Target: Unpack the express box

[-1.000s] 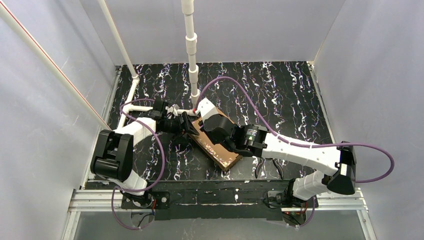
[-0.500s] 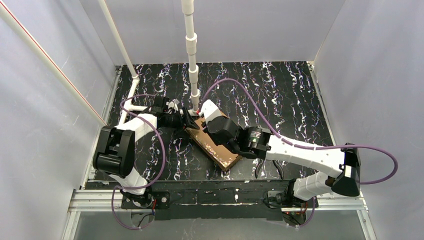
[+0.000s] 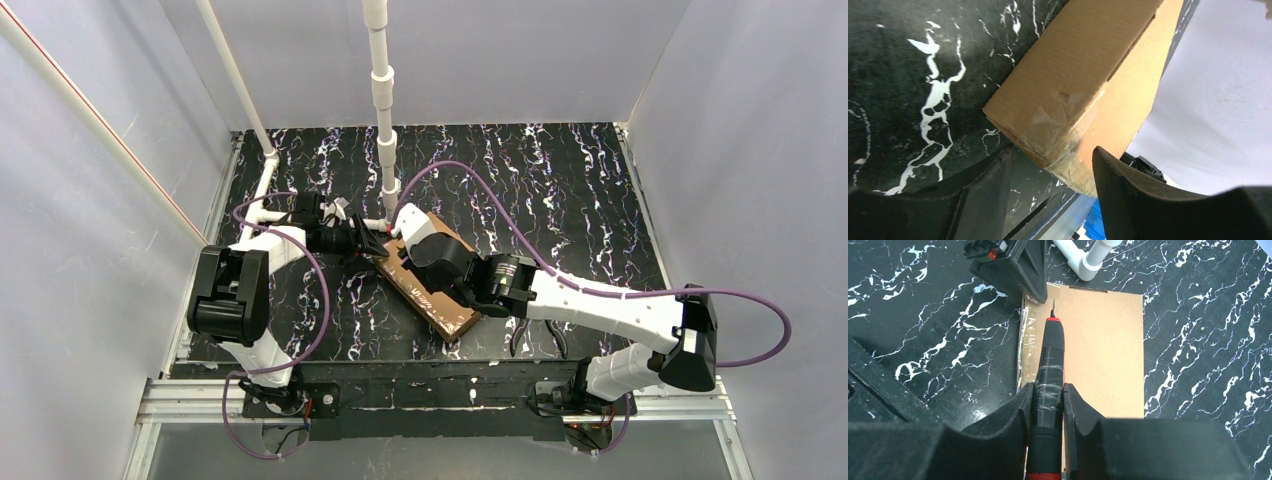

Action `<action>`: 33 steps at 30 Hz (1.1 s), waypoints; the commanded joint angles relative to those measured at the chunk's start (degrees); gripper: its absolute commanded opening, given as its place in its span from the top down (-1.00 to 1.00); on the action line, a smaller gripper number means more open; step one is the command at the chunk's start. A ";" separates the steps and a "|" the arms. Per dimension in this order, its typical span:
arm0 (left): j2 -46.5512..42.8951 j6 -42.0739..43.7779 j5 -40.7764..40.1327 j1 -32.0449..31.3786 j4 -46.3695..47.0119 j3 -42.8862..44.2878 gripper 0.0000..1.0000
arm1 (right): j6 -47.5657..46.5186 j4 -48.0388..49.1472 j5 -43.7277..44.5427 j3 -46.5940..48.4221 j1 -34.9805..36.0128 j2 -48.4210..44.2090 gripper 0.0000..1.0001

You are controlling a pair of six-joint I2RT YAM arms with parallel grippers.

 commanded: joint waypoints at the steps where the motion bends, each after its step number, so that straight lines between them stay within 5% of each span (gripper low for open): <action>1: -0.03 3.10 3.95 -0.03 -2.73 1.01 -0.12 | 0.19 1.51 0.15 5.26 -0.05 -0.38 0.97; 11: -0.07 11.30 1.21 0.06 -13.56 9.42 -0.33 | 0.15 2.18 -1.80 4.88 -0.05 -0.81 0.97; 20: 1.12 11.54 3.72 0.06 -11.27 7.74 -0.13 | 0.82 -4.57 1.87 9.46 -0.05 3.82 0.97; 33: 3.31 10.27 2.01 0.06 -10.88 7.67 -0.07 | -0.94 2.60 -5.31 8.59 -0.39 9.39 0.97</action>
